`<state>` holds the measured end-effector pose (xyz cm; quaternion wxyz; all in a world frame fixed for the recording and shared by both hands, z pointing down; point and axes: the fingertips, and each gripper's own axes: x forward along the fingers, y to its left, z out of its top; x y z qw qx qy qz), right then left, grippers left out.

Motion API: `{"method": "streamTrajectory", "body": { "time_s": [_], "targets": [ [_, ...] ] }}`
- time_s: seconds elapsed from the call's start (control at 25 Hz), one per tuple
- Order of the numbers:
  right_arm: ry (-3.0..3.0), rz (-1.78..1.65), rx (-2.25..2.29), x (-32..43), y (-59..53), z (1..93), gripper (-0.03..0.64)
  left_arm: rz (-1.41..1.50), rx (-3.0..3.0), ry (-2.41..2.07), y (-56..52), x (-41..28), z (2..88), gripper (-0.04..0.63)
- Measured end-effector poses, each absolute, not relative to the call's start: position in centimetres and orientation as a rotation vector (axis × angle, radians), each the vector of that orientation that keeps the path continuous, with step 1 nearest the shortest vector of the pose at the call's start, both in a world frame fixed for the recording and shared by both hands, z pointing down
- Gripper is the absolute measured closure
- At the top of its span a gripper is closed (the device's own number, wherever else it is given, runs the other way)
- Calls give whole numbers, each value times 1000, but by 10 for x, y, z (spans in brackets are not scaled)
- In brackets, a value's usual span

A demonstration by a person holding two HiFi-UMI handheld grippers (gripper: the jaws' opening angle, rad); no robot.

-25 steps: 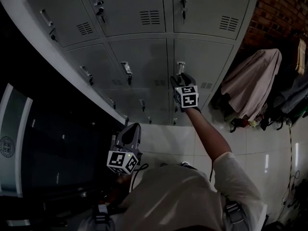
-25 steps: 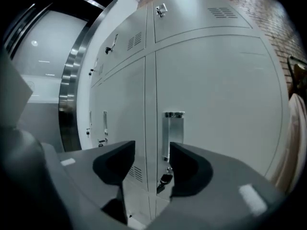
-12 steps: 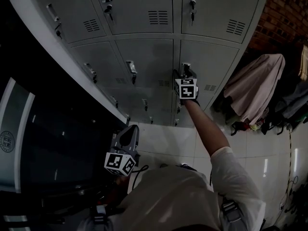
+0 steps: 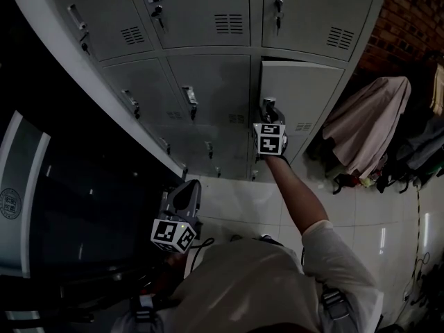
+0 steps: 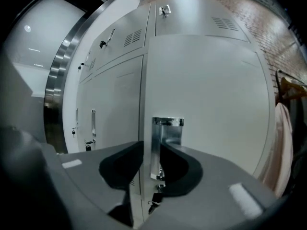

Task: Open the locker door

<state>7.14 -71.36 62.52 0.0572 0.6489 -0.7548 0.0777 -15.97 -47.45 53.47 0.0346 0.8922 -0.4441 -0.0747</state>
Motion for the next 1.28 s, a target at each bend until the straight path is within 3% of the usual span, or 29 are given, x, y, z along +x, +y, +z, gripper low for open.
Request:
{"method": "streamTrajectory", "body": {
  "time_s": [0.8,1.28],
  "targets": [
    [-2291,43,2139,119,-555,609,474,-213,2789,-1204,-487,-109,551,545],
    [-2207,91,2222,190,-482,605,511,-181,2828,-1113,-490,-73,555,545]
  ]
}}
